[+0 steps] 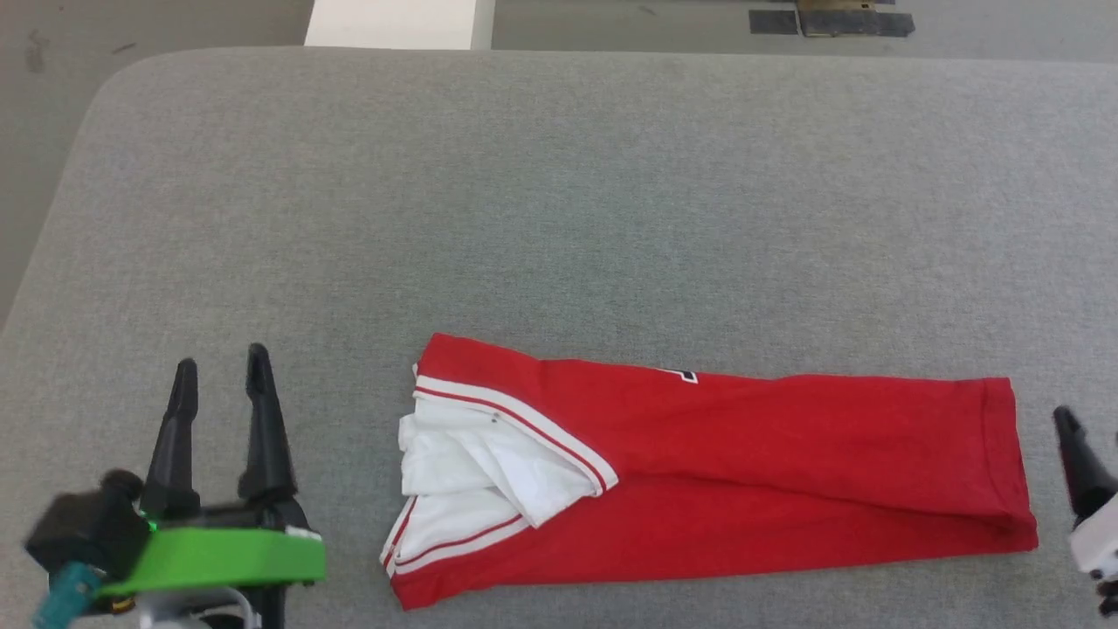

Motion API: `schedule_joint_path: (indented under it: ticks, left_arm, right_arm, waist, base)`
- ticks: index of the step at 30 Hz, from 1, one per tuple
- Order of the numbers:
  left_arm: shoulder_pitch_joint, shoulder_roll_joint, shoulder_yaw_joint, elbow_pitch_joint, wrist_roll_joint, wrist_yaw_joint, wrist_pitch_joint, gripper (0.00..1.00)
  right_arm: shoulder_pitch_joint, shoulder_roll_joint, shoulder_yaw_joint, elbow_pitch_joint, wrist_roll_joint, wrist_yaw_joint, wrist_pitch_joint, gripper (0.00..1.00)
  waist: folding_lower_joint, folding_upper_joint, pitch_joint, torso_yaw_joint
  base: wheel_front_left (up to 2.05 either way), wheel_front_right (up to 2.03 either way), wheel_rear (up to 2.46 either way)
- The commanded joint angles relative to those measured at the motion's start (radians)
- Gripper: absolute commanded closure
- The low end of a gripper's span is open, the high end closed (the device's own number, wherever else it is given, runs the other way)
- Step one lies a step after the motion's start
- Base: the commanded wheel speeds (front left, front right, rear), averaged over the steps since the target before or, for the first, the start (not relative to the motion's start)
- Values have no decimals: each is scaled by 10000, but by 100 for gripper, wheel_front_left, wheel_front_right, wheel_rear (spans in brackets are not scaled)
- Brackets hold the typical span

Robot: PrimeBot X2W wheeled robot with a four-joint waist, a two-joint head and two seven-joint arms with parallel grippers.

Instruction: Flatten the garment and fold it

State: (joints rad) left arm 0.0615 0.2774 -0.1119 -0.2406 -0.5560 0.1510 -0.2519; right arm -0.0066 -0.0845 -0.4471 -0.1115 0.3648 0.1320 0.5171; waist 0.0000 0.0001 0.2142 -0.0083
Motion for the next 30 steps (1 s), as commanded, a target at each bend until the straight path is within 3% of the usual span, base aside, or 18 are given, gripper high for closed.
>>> schedule_joint_path:
  ticks: [1, 7, 19, 20, 21, 30]
  left_arm:
    - [206, -158, 32, -62, 542, 49, -75, 0]
    - [506, -1133, 228, -80, 1439, -450, -95, 0]
    - [143, -1370, 385, 608, 2073, -1262, -98, 0]
    - [136, -1380, 399, 664, 2078, -1293, -98, 0]
    - [127, -1384, 410, 699, 2090, -1318, -98, 0]
    - [36, -1391, 489, 1003, 2323, -1425, -98, 0]
  right_arm:
    - [101, 64, 55, 140, -94, -13, -73, 0]
    - [-18, -111, 261, 1028, -433, -13, -116, 0]
    - [-753, -607, 763, 2901, -564, -13, 118, 0]
    - [-793, -595, 815, 2958, -422, -13, 242, 64]
    - [-803, -594, 858, 2986, -331, -13, 352, 100]
    - [-961, -853, 508, 2675, -406, -13, 549, 100]
  waist:
    - [0, -1, 2, 47]
    - [0, -1, 148, 285]
    - [0, -1, 673, 738]
    - [0, -1, 705, 741]
    - [0, -1, 726, 742]
    - [0, -1, 647, 588]
  base:
    - [0, 0, 0]
    - [0, 0, 0]
    - [0, 0, 0]
    - [0, 0, 0]
    - [0, 0, 0]
    - [0, 0, 0]
